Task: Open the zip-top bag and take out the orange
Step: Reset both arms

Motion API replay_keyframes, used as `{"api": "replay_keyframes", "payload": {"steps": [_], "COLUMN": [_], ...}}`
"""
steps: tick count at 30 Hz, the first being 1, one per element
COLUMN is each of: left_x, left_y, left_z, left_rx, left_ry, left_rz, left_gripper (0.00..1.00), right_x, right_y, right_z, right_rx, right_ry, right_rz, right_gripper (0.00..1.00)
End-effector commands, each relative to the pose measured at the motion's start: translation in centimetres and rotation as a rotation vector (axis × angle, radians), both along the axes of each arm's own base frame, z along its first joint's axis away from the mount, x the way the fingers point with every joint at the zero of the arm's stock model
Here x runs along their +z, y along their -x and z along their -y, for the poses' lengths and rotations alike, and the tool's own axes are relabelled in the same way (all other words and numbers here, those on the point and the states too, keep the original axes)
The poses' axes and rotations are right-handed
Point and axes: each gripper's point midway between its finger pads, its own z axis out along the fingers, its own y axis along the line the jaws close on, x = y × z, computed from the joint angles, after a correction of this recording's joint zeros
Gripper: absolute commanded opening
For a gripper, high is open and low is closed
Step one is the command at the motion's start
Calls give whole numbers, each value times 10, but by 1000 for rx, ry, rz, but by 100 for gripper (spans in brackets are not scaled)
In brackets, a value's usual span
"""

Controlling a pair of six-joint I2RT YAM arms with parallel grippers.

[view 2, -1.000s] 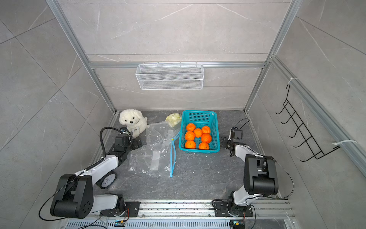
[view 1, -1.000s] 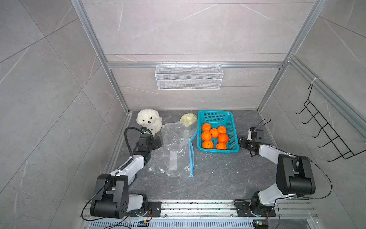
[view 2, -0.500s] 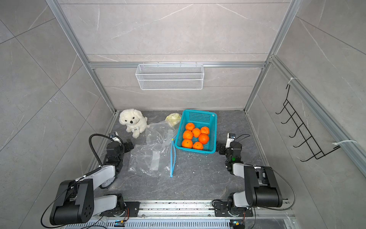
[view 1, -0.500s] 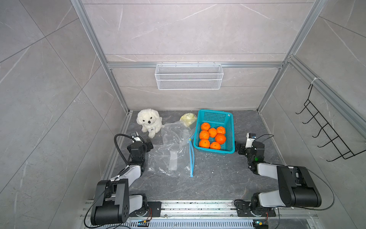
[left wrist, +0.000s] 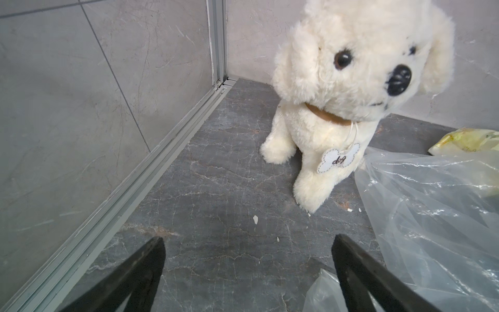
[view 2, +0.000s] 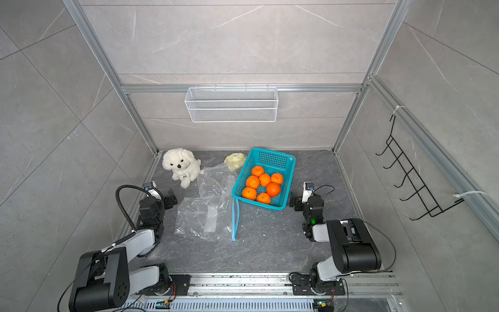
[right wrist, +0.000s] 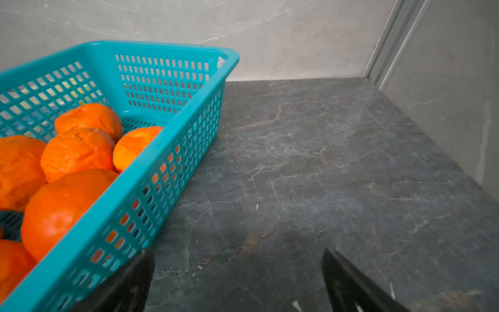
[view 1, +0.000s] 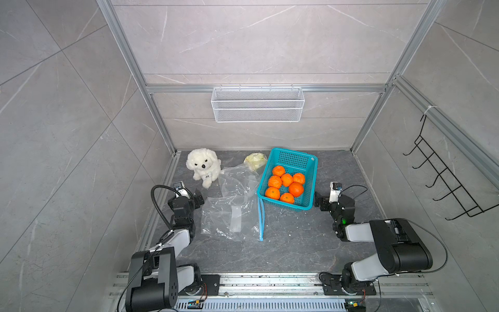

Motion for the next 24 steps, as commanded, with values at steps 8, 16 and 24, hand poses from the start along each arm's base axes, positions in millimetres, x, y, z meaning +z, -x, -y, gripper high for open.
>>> {"api": "replay_keyframes", "payload": {"steps": [8, 16, 24], "left_x": [-30, -50, -52], "left_y": [-15, -27, -27], "left_z": [15, 32, 36], "left_rx": [-125, -201, -202], "left_ry": [26, -21, -37], "left_rz": [-47, -82, -101], "left_gripper": [100, 100, 100], "right_x": [6, 5, 5], "right_y": [-7, -7, -8], "right_z": [-3, -3, -7], "right_rx": [14, 9, 29], "right_ry": [8, 11, 13], "right_rz": [19, 13, 9], "right_gripper": [99, 99, 99]}}
